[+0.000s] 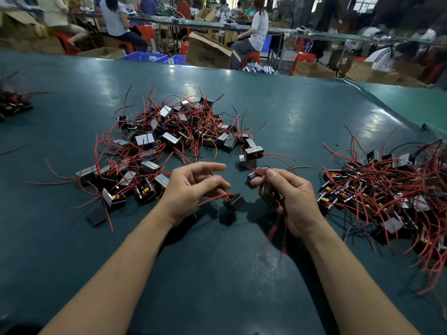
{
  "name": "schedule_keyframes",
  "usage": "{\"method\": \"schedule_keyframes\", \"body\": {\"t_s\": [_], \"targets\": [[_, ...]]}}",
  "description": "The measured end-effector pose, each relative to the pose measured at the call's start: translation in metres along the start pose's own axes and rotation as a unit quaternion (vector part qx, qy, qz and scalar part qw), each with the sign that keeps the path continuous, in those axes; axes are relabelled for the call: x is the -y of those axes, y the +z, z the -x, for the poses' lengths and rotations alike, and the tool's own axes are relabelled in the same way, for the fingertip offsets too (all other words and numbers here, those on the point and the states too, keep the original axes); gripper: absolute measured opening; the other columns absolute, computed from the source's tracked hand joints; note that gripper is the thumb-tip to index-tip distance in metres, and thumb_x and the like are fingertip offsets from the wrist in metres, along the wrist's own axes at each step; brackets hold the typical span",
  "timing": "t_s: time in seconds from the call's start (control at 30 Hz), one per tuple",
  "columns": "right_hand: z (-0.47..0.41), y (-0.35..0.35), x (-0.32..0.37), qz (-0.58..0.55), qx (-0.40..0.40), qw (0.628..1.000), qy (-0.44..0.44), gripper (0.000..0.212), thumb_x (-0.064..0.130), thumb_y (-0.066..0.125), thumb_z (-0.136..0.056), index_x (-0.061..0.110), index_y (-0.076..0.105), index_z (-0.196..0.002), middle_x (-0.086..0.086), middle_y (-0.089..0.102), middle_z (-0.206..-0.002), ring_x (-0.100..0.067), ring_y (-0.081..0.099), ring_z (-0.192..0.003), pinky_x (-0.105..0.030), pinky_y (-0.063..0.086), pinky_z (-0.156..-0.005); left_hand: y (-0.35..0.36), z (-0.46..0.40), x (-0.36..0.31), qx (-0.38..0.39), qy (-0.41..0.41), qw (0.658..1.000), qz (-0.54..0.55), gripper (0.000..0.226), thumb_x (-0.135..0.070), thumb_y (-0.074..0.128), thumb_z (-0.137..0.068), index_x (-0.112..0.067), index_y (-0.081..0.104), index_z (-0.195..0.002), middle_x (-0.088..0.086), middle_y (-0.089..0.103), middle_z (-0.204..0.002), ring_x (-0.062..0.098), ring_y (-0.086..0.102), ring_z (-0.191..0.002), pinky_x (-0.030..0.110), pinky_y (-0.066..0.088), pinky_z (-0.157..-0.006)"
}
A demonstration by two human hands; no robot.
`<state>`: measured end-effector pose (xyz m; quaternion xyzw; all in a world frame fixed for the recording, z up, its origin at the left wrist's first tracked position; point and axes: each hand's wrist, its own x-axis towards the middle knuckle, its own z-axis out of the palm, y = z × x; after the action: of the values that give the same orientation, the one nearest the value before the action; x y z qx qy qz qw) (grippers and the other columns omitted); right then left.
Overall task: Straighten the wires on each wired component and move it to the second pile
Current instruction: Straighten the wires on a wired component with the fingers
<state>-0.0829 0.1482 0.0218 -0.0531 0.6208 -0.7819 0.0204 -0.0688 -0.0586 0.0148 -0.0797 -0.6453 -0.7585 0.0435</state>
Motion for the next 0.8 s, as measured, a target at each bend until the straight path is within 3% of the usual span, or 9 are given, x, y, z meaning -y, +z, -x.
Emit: {"method": "schedule_keyframes", "body": {"t_s": [0.07,0.17,0.23,0.33,0.47,0.57,0.63,0.73,0.8], "targets": [[0.001,-0.001,0.002,-0.006,0.016,1.000,-0.006,0.019,0.012,0.054,-0.097,0.006,0.070,-0.104,-0.013,0.073,-0.077,-0.010,0.059,-0.053,-0.014,0.041,-0.042,0.002,0.000,0.003,0.023,0.000,1.000,-0.013,0.034,0.006,0.054,-0.092,-0.003,0.055,-0.125,0.014,0.073,-0.081,0.021,0.069,-0.069,0.026,0.057,-0.070],[0.002,0.000,0.002,-0.020,0.024,1.000,0.007,0.010,0.006,0.054,-0.096,0.007,0.063,-0.101,-0.015,0.073,-0.074,-0.018,0.065,-0.055,-0.021,0.052,-0.052,0.001,0.000,0.003,0.027,-0.001,0.999,-0.024,0.053,-0.010,0.063,-0.085,-0.019,0.043,-0.133,0.016,0.075,-0.088,0.022,0.070,-0.074,0.028,0.056,-0.073],[0.002,0.002,0.002,-0.021,0.017,1.000,0.014,0.003,0.008,0.058,-0.094,0.007,0.060,-0.095,-0.015,0.073,-0.076,-0.022,0.067,-0.056,-0.026,0.055,-0.054,0.001,0.000,0.004,0.023,-0.008,0.999,-0.038,0.045,-0.019,0.065,-0.080,-0.017,0.050,-0.122,0.015,0.075,-0.091,0.018,0.069,-0.076,0.030,0.056,-0.076],[0.002,0.003,0.000,-0.038,0.020,0.999,0.023,0.017,0.018,0.066,-0.081,0.008,0.057,-0.091,-0.016,0.074,-0.082,-0.027,0.070,-0.063,-0.030,0.057,-0.057,0.002,0.000,0.006,0.023,-0.019,1.000,-0.002,0.022,-0.015,0.065,-0.080,-0.005,0.060,-0.098,0.019,0.074,-0.092,0.024,0.072,-0.078,0.036,0.058,-0.080],[0.000,0.001,-0.005,-0.022,0.028,0.999,-0.002,0.018,0.011,0.068,-0.081,0.010,0.055,-0.092,-0.015,0.075,-0.090,-0.024,0.073,-0.079,-0.028,0.057,-0.067,0.003,0.000,0.005,0.030,-0.023,0.999,0.021,0.022,-0.013,0.064,-0.081,-0.003,0.067,-0.099,0.018,0.074,-0.092,0.028,0.073,-0.079,0.033,0.060,-0.075],[-0.002,-0.002,-0.011,0.202,-0.003,0.976,-0.077,0.015,0.001,0.067,-0.088,0.015,0.064,-0.092,-0.004,0.075,-0.092,-0.012,0.072,-0.084,-0.024,0.054,-0.078,0.004,0.001,0.004,0.022,-0.021,0.999,0.021,0.021,-0.015,0.062,-0.084,-0.003,0.069,-0.099,0.017,0.074,-0.087,0.028,0.073,-0.076,0.030,0.058,-0.071],[-0.002,-0.003,-0.014,0.401,-0.022,0.903,-0.150,0.015,0.006,0.070,-0.086,0.021,0.069,-0.092,0.002,0.067,-0.096,-0.007,0.067,-0.086,-0.023,0.050,-0.085,0.004,0.001,0.005,0.021,-0.022,0.999,0.025,0.022,-0.016,0.061,-0.084,-0.002,0.069,-0.099,0.017,0.073,-0.081,0.028,0.072,-0.073,0.030,0.058,-0.068],[-0.003,-0.003,-0.014,0.466,-0.046,0.850,-0.241,0.012,0.006,0.075,-0.081,0.015,0.075,-0.089,0.009,0.063,-0.087,-0.017,0.059,-0.086,-0.022,0.043,-0.081,0.005,0.000,0.005,0.026,-0.024,0.999,0.015,0.022,-0.016,0.063,-0.082,-0.003,0.069,-0.099,0.017,0.073,-0.078,0.026,0.071,-0.066,0.028,0.057,-0.061],[-0.005,-0.003,-0.011,0.435,-0.062,0.860,-0.257,0.008,0.007,0.077,-0.079,0.013,0.076,-0.083,0.006,0.067,-0.081,-0.016,0.058,-0.080,-0.017,0.040,-0.075,0.006,0.000,0.005,0.029,-0.024,0.999,0.009,0.021,-0.016,0.064,-0.081,-0.003,0.069,-0.097,0.015,0.073,-0.078,0.023,0.071,-0.064,0.026,0.056,-0.059]]}}
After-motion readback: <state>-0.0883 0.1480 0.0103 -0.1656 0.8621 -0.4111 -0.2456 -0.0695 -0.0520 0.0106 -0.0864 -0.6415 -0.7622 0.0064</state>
